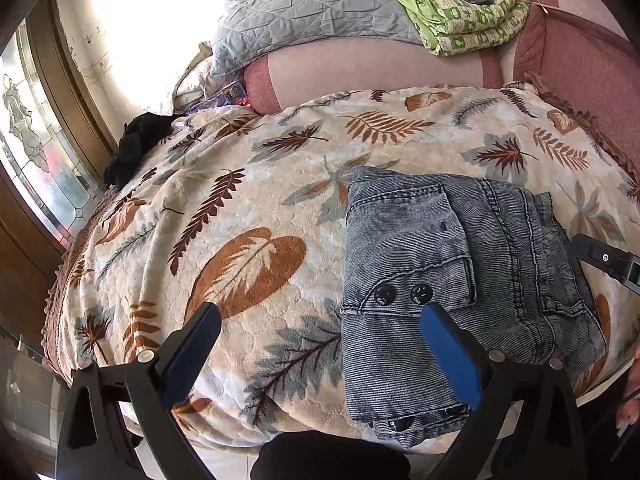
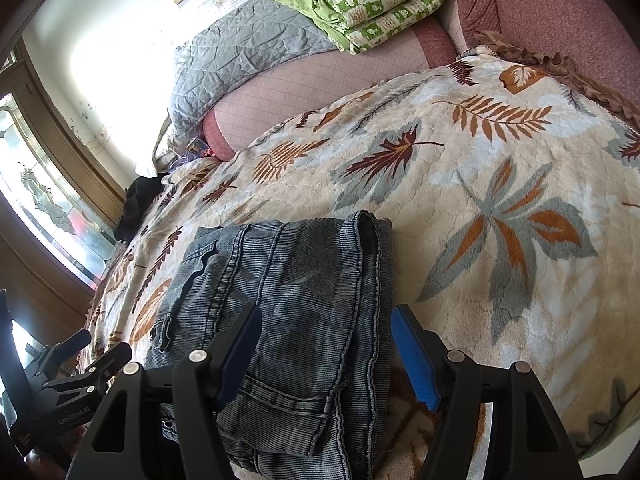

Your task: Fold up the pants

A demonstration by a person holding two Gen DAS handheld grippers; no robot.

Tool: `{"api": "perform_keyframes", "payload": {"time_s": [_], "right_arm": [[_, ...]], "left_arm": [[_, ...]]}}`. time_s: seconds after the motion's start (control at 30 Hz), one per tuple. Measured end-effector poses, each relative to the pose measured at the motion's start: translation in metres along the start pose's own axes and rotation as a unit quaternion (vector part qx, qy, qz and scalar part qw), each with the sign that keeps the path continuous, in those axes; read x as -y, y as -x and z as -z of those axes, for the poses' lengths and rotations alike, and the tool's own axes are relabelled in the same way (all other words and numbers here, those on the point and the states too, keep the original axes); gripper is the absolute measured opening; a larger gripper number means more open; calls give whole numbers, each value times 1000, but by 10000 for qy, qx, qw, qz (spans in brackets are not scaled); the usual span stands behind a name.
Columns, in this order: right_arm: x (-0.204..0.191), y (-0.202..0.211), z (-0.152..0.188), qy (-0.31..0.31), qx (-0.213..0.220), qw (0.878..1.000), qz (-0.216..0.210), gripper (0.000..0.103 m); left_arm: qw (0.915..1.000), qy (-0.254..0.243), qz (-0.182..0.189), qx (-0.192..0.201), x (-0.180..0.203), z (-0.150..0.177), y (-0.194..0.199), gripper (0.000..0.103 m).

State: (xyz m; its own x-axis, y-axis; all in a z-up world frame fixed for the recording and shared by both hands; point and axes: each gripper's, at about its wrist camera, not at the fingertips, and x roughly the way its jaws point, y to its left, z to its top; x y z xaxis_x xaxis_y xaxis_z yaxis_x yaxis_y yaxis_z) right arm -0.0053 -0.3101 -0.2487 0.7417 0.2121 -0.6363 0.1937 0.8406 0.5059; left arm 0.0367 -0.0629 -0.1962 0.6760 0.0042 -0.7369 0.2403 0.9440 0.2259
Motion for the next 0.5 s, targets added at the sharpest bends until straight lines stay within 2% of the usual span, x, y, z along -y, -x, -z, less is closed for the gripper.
{"api": "perform_keyframes", "payload": {"time_s": [0.5], "right_arm": [[-2,-1,1,12,-27,10000,-4,71]], "left_arm": [[10000,-36,-1,13,0,-1,0,100]]}}
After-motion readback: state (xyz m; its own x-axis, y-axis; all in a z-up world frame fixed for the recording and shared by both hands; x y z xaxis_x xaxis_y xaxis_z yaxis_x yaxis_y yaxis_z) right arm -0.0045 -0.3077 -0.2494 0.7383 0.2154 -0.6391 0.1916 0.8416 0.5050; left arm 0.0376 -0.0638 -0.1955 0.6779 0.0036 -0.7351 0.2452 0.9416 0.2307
